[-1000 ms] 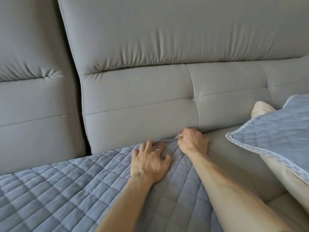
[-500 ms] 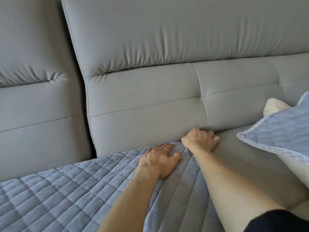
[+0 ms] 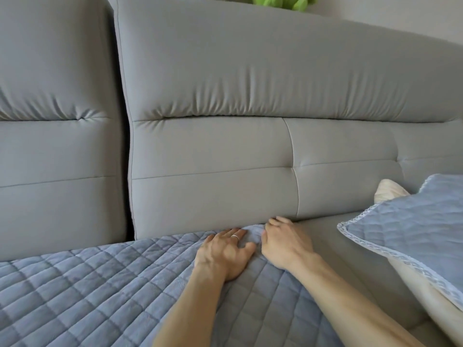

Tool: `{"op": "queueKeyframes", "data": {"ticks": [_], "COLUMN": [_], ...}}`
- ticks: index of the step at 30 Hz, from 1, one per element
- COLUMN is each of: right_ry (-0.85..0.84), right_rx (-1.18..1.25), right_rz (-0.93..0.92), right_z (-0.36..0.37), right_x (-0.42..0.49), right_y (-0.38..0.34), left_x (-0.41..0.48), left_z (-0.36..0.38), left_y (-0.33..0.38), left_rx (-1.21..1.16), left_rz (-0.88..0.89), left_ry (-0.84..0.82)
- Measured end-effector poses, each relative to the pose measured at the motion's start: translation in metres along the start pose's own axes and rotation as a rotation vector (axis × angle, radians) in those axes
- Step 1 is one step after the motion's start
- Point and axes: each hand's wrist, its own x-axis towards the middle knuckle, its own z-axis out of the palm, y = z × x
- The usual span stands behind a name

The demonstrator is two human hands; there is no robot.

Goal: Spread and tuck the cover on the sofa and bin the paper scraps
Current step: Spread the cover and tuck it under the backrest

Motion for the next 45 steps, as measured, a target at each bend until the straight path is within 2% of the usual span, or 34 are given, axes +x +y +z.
{"op": "queueKeyframes", "data": {"ticks": [1,5,9,16,20,23,25,27,29,31,34,35,43,45], "right_ry": [0.016,-0.179,-0.272,-0.299,-0.392,-0.48,-0.44,-0.312,-0.155,-0.092,-0.258,-0.31,-0.141,-0.176], "right_rx": [-0.022,0.079,0.086,0.126,0.086,0.085,0.109,0.118,0.006,-0.047,0.198,0.212,0.134,0.096], "right_rz": [-0.022,0.009,0.028,0.064,0.137,0.133,0.135,0.168,0.169,0.104,0.078,0.089,0.154,0.179], "right_z": [-0.002,0.003,0.009,0.001,0.009,0.028,0.037,0.036,0.026,0.011,-0.009,-0.012,0.014,0.031], "right_x": [-0.005,-0.011,0.015,0.036,0.021,0.003,0.0,-0.003,-0.008,-0.016,-0.026,-0.032,-0.038,-0.038], "right_y": [-0.004,-0.011,0.0,0.003,0.019,0.001,-0.013,-0.02,-0.031,-0.045,-0.053,-0.051,-0.039,-0.033], "left_x": [-0.002,-0.004,0.0,-0.01,-0.045,-0.069,-0.07,-0.065,-0.06,-0.056,-0.046,-0.043,-0.041,-0.053], "left_z": [0.003,0.004,-0.002,-0.02,-0.002,0.018,0.019,0.014,0.011,0.007,-0.004,-0.005,0.004,0.015], "left_y": [0.001,0.0,0.0,-0.002,-0.017,-0.034,-0.044,-0.047,-0.047,-0.049,-0.047,-0.044,-0.033,-0.027], "left_rx": [-0.009,-0.031,-0.036,0.023,0.008,-0.012,0.003,0.002,-0.008,-0.002,-0.017,-0.011,-0.012,-0.034], "left_rz": [0.002,0.008,0.042,-0.052,-0.129,-0.184,-0.215,-0.235,-0.245,-0.241,-0.226,-0.204,-0.161,-0.136], "left_ry": [-0.005,0.023,0.089,0.203,0.094,-0.01,-0.009,0.018,0.027,0.034,0.101,0.118,0.15,0.124]}}
